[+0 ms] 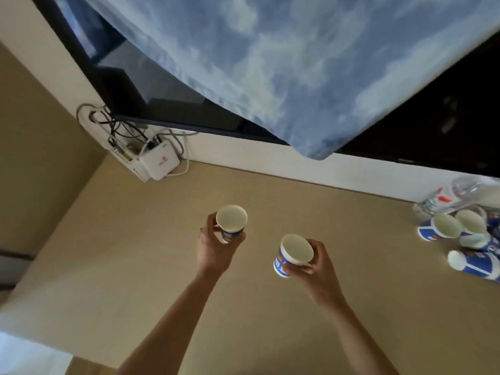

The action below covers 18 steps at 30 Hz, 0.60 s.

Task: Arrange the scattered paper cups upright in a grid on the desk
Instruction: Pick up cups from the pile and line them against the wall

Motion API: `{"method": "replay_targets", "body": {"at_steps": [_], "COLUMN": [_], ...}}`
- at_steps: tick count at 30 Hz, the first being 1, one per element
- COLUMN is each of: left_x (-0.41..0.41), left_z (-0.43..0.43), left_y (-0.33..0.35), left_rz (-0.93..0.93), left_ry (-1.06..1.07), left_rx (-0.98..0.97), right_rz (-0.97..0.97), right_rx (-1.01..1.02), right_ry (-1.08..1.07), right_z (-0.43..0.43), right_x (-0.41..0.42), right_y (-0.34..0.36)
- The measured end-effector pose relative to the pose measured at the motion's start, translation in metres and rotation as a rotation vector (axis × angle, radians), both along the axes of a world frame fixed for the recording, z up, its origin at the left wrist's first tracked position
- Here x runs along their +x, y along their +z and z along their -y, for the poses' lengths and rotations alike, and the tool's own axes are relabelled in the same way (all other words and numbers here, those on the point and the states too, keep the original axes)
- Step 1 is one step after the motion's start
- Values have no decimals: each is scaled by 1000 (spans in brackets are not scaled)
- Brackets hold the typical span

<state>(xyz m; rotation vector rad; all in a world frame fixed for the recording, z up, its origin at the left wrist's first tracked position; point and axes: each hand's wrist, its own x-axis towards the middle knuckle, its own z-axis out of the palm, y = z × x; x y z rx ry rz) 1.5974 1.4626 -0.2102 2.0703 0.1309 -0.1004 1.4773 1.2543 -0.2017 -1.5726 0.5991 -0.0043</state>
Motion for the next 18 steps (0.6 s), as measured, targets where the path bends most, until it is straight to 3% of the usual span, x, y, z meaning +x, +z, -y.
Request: {"method": "replay_targets", "body": {"at_steps": [9,18], "left_x": [140,222], "left_z": [-22,-4], "left_y": [-66,-101], "left_rz": [61,48], "left_ry": [-53,-48], "left_rx": [20,-7], "right_rz": [-20,-31], "right_rx": [-11,-18], "right_ry": [-60,-43], "right_z": [-48,-60], "right_x": [49,52], "right_y": [-17,-35]}}
